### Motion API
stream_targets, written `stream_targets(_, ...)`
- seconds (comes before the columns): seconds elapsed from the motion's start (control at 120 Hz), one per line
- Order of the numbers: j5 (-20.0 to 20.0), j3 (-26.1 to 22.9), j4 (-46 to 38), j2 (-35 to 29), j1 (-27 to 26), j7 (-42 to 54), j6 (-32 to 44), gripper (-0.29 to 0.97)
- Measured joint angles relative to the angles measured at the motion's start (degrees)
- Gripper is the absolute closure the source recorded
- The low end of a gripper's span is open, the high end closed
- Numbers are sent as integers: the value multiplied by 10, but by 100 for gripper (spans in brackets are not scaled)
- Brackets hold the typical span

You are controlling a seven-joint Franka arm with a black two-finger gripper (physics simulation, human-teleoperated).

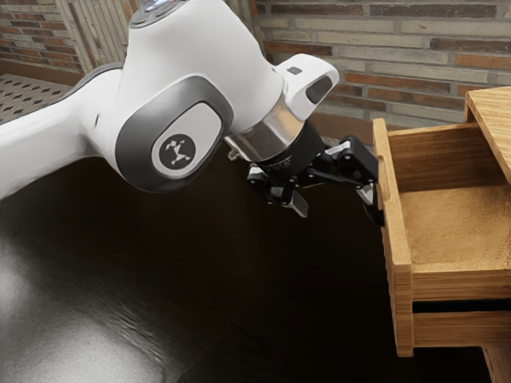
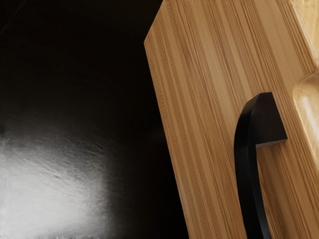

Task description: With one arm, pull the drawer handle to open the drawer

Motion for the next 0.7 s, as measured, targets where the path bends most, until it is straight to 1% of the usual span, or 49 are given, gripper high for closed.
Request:
stream_targets(0.117,0,12,-22,-23,4,1,-3,0)
stream_targets(0.242,0,24,-33,-69,-3,1,-14,0)
stream_targets(0.325,0,26,-28,-97,-27,1,-27,0)
stream_targets(0.383,0,27,-14,-104,-60,1,-45,0)
stream_targets(0.433,1,26,21,-102,-95,-3,-73,0)
stream_targets(0.483,14,22,80,-87,-121,-8,-111,0)
stream_targets(0.533,40,15,163,-57,-132,-12,-164,0)
stream_targets(0.583,71,14,256,-16,-137,-15,-233,0)
stream_targets(0.617,93,25,303,12,-142,-11,-279,0)
stream_targets(0.65,110,46,328,30,-145,-2,-317,0)
stream_targets(0.7,124,103,345,34,-158,14,-364,0)
